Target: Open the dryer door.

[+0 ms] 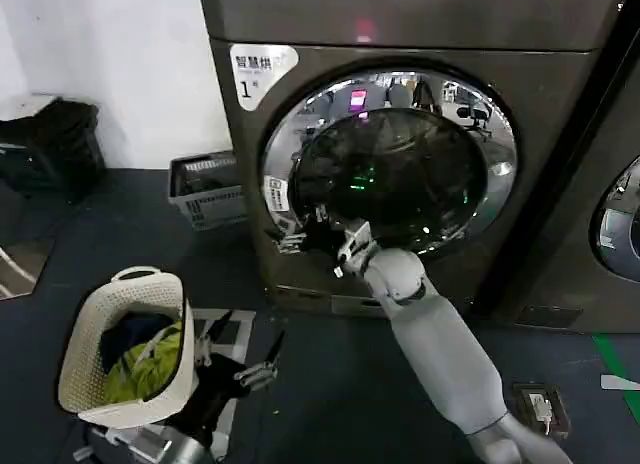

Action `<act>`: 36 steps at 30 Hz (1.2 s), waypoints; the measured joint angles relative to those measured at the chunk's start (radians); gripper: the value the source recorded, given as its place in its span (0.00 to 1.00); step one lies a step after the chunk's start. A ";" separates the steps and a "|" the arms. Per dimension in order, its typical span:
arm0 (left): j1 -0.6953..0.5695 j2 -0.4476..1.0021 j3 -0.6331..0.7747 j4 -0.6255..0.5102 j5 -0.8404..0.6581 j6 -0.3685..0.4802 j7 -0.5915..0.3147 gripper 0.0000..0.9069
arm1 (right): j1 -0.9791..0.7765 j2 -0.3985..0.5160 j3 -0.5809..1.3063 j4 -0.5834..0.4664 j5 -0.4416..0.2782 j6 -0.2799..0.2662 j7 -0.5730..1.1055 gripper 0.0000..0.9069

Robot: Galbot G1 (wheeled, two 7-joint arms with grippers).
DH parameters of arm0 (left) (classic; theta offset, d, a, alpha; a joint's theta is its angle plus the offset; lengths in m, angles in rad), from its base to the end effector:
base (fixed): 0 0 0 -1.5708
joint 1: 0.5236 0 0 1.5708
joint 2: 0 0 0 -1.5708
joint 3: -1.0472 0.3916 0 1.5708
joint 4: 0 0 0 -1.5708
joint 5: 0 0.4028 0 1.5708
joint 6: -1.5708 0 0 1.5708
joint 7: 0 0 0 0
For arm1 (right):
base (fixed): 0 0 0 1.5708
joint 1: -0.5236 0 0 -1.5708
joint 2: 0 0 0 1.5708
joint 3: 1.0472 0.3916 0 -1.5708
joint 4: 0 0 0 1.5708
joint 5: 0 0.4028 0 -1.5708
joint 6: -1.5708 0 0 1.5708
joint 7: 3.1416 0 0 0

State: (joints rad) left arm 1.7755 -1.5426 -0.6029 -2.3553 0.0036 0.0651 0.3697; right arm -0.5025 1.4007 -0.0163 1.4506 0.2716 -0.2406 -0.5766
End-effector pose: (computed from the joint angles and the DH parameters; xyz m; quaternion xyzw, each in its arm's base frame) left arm 0.1413 0.0256 -0.2685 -0.1635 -0.9858 -0.0372 0.0109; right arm 0.5361 0.1281 -0.2228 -0.5061 0.8595 -0.0707 0.0126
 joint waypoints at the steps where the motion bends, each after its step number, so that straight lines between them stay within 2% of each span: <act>1: 0.000 0.000 0.000 0.000 0.000 0.000 0.000 1.00 | -0.002 -0.004 0.004 0.005 0.000 0.000 -0.016 1.00; 8: 0.000 0.001 -0.020 0.001 0.000 0.015 0.008 1.00 | -0.030 -0.038 0.031 0.057 0.000 0.002 -0.123 1.00; 13: -0.006 0.006 -0.051 -0.002 -0.003 0.049 0.000 1.00 | -0.062 -0.066 0.061 0.105 0.047 -0.002 -0.199 1.00; 18: -0.025 0.019 -0.089 0.005 -0.029 0.088 -0.048 1.00 | -0.097 -0.099 0.085 0.147 0.060 0.019 -0.271 1.00; 22: -0.054 0.028 -0.117 0.003 -0.067 0.150 -0.089 1.00 | -0.127 -0.122 0.104 0.172 0.069 0.026 -0.317 1.00; 36: -0.158 0.083 -0.196 0.045 -0.238 0.151 -0.124 1.00 | -0.236 -0.189 0.181 0.271 0.111 0.025 -0.432 1.00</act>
State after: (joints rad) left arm 1.6177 -1.4593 -0.7992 -2.3100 -0.2340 0.2161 0.2460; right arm -0.7388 1.2122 0.1644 1.7215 0.3830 -0.2155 -1.0083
